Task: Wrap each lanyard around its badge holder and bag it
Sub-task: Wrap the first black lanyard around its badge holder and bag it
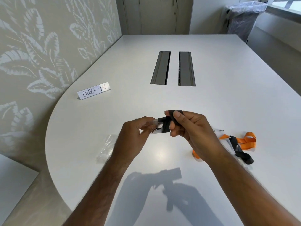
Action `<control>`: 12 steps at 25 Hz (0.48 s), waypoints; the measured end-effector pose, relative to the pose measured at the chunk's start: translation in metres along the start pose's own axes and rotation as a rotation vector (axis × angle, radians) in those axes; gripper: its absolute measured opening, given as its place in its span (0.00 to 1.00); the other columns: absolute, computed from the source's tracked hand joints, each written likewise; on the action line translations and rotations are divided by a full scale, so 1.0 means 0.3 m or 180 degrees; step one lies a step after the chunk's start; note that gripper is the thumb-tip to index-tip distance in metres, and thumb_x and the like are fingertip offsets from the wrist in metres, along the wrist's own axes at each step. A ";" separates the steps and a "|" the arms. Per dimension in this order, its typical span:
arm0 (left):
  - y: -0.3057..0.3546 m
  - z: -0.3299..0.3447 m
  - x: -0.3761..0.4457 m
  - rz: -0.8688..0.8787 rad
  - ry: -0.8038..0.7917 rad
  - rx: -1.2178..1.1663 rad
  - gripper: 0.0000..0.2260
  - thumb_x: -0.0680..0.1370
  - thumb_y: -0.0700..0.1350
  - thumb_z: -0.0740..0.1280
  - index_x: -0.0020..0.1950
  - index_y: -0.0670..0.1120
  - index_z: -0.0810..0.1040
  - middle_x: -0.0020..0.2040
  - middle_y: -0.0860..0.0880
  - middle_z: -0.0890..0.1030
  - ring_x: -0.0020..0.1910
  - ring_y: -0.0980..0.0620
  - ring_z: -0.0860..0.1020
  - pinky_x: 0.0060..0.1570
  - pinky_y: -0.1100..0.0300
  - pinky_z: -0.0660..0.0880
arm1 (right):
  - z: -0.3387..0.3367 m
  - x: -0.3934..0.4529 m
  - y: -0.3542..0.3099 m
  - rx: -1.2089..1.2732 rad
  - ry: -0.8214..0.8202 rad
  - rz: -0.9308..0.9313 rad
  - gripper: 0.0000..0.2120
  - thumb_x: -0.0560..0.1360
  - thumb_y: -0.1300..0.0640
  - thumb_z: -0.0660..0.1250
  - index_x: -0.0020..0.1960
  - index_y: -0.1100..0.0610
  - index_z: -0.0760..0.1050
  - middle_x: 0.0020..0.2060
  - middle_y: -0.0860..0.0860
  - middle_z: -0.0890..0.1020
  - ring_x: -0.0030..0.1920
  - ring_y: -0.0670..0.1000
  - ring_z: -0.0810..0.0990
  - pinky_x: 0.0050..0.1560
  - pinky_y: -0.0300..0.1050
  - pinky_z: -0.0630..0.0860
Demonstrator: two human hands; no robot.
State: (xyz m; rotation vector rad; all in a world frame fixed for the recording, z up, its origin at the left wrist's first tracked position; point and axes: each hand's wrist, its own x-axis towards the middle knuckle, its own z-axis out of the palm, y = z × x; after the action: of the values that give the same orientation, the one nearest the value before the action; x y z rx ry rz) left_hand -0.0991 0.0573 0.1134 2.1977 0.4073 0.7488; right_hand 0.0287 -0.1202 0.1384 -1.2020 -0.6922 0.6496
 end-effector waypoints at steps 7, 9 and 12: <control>-0.002 -0.012 -0.020 0.0213 -0.0345 0.0043 0.08 0.80 0.47 0.72 0.57 0.57 0.84 0.48 0.68 0.85 0.49 0.65 0.83 0.40 0.73 0.73 | -0.049 0.018 -0.013 -0.0620 0.0068 0.0490 0.13 0.85 0.52 0.66 0.60 0.57 0.87 0.30 0.58 0.81 0.26 0.56 0.78 0.31 0.46 0.77; 0.000 -0.005 -0.034 0.0271 -0.0431 0.0090 0.10 0.79 0.50 0.70 0.60 0.59 0.81 0.52 0.67 0.84 0.50 0.64 0.84 0.44 0.67 0.77 | -0.081 0.026 -0.022 -0.0851 0.0028 0.0553 0.12 0.86 0.58 0.65 0.62 0.53 0.86 0.28 0.55 0.80 0.24 0.54 0.78 0.30 0.43 0.77; -0.002 0.001 -0.050 0.0266 -0.0425 0.0083 0.10 0.79 0.52 0.68 0.60 0.62 0.79 0.51 0.71 0.83 0.50 0.64 0.83 0.40 0.70 0.76 | -0.118 0.037 -0.031 -0.1635 -0.0145 0.0503 0.12 0.84 0.60 0.66 0.59 0.51 0.87 0.31 0.49 0.84 0.25 0.49 0.78 0.28 0.36 0.72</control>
State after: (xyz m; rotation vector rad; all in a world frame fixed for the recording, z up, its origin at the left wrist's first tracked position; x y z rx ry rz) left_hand -0.1106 0.0500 0.1070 2.2854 0.2606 0.6393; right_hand 0.0638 -0.1352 0.1415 -1.7331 -0.8374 0.6510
